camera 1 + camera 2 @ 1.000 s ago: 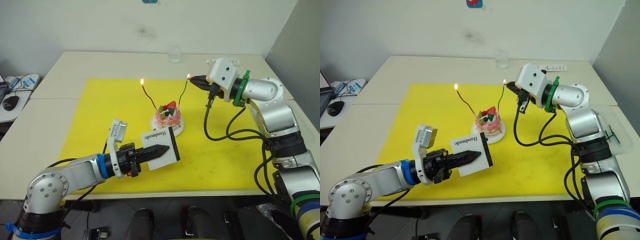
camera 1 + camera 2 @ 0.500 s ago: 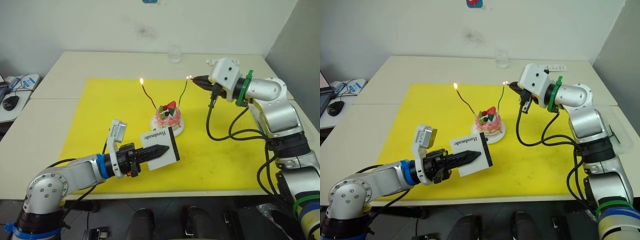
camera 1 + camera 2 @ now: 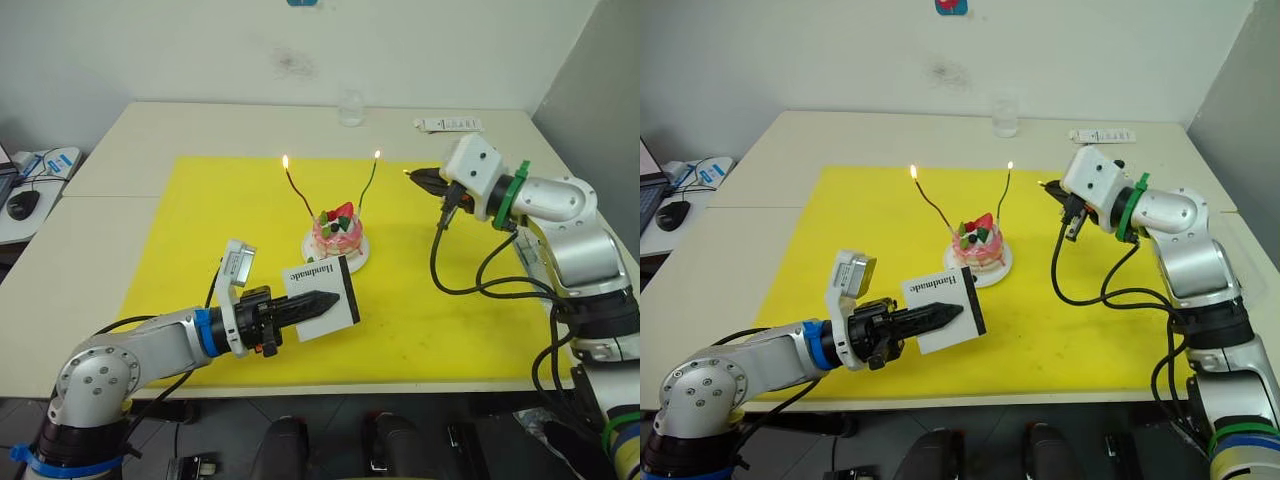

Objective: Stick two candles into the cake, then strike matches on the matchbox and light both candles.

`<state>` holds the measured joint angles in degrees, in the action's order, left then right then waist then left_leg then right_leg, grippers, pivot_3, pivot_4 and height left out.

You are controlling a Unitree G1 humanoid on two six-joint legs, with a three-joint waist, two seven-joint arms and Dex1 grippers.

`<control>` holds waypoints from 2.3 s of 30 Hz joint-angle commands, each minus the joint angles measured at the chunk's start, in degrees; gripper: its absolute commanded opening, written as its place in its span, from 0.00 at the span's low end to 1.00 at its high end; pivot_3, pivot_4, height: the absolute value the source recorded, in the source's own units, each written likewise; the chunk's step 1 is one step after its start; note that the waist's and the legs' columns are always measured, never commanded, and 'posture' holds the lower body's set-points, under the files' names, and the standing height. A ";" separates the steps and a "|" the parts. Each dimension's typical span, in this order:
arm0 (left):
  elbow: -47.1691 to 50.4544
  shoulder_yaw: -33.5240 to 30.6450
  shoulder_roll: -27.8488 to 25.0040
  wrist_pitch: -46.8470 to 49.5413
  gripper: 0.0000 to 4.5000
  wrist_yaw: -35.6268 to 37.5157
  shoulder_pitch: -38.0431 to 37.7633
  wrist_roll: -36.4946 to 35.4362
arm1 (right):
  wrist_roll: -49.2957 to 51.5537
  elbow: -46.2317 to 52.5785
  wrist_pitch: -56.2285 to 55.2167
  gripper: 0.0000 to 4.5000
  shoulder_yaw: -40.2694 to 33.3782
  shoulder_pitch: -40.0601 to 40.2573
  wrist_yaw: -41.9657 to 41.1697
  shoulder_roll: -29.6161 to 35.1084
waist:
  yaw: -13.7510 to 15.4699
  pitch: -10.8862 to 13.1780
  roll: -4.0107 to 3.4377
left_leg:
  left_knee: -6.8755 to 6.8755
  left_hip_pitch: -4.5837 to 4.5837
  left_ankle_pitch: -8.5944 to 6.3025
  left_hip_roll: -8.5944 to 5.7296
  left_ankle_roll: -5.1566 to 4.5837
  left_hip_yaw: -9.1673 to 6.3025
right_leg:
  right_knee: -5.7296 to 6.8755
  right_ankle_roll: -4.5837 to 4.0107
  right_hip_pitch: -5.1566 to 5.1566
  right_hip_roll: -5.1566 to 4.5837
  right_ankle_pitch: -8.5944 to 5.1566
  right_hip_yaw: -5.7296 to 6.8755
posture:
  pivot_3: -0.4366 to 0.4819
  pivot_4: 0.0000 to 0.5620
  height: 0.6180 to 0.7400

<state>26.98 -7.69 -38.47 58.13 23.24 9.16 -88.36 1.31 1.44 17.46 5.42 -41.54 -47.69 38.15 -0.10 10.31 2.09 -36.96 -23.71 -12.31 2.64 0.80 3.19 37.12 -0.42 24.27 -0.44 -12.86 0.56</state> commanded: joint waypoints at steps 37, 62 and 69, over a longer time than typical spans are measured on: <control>9.51 5.00 4.97 -5.61 0.00 2.38 -2.18 7.47 | 0.13 -6.59 24.99 0.05 -22.88 17.03 23.68 6.83 | -0.10 -0.03 -0.06 | -0.02 -0.01 0.00 -0.03 0.00 0.01 | 0.00 0.03 0.00 0.20 0.01 -0.07 | 0.48 0.27 1.00; 3.21 8.02 4.84 -1.12 0.00 -12.54 1.27 3.10 | 19.81 17.32 17.76 0.99 -10.66 19.85 -8.48 12.13 | 0.12 -0.04 -0.10 | 0.01 0.00 0.00 0.07 -0.01 -0.16 | -0.03 0.04 -0.05 0.29 0.00 0.03 | 0.48 0.27 1.00; -5.55 10.16 7.12 2.17 0.00 -25.12 5.73 -4.23 | 24.87 24.99 18.77 0.99 -7.12 21.52 -13.99 13.76 | 0.15 -0.03 -0.08 | -0.08 0.00 0.00 -0.03 -0.01 -0.14 | -0.04 0.11 -0.10 0.16 0.03 0.01 | 0.48 0.27 1.00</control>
<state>21.54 2.23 -31.51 59.74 0.17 14.11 -89.39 24.82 24.65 35.98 -1.11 -19.67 -60.83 51.06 0.05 10.28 2.02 -37.05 -23.72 -12.31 2.61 0.80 3.05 37.08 -0.35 24.16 -0.30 -12.84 0.57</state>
